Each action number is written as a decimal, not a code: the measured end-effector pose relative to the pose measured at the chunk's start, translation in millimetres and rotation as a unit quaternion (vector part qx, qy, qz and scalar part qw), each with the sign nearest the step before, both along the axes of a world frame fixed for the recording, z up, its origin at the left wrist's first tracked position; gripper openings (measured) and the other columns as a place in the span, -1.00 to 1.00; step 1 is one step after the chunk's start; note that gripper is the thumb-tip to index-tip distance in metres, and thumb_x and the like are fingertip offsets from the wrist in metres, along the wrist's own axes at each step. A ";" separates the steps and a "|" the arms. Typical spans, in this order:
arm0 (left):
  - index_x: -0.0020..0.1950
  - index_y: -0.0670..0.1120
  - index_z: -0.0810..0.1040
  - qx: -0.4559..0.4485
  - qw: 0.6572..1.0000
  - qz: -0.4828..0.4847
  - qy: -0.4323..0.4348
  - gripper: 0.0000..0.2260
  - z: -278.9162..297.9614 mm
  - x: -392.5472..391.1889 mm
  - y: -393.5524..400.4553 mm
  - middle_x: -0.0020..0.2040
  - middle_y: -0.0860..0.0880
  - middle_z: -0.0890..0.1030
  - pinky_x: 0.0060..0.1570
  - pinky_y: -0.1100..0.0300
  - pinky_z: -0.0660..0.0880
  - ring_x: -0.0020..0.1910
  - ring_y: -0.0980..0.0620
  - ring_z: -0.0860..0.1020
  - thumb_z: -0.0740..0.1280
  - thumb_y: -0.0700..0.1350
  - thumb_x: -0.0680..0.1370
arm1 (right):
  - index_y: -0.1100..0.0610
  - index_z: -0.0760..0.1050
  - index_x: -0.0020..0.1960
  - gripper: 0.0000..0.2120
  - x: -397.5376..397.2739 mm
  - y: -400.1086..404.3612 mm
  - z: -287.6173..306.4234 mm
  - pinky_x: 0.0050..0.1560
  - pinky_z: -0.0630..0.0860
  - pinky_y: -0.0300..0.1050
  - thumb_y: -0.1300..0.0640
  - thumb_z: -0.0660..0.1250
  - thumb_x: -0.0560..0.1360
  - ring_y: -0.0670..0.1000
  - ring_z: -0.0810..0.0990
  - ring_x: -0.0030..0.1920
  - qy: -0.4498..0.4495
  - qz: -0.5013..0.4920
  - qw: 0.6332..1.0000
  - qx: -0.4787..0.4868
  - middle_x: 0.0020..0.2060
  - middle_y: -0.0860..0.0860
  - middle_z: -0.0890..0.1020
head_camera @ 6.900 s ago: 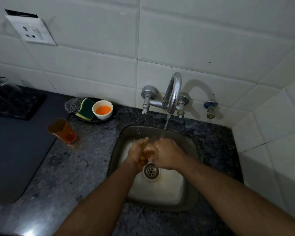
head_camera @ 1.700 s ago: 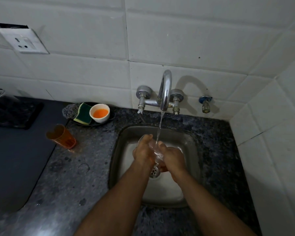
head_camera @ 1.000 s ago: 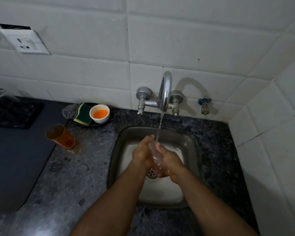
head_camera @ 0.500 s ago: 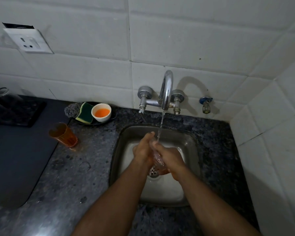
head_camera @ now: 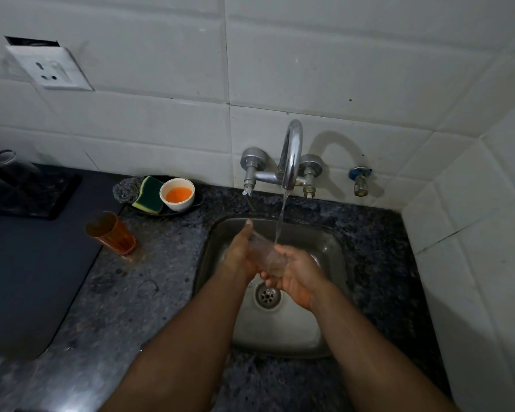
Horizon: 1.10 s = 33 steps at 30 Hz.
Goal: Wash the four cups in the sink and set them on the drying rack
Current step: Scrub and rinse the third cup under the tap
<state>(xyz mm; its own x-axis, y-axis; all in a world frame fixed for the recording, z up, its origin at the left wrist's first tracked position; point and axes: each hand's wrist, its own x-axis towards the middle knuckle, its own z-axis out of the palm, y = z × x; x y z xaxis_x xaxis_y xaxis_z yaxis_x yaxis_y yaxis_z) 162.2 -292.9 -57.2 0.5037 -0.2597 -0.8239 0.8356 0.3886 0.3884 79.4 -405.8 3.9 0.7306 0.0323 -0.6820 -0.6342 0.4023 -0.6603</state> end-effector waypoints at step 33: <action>0.37 -0.18 0.63 -0.040 0.986 -0.098 -0.130 -0.39 37.9 -22.5 13.0 0.27 -0.23 0.69 0.23 -0.12 0.57 0.18 -0.19 0.70 0.12 0.28 0.69 | -0.15 0.45 0.09 -0.41 9.7 8.0 -19.5 0.02 0.70 0.08 0.19 0.69 0.24 -0.08 0.68 0.00 -0.120 0.035 0.916 -0.382 0.02 -0.11 0.68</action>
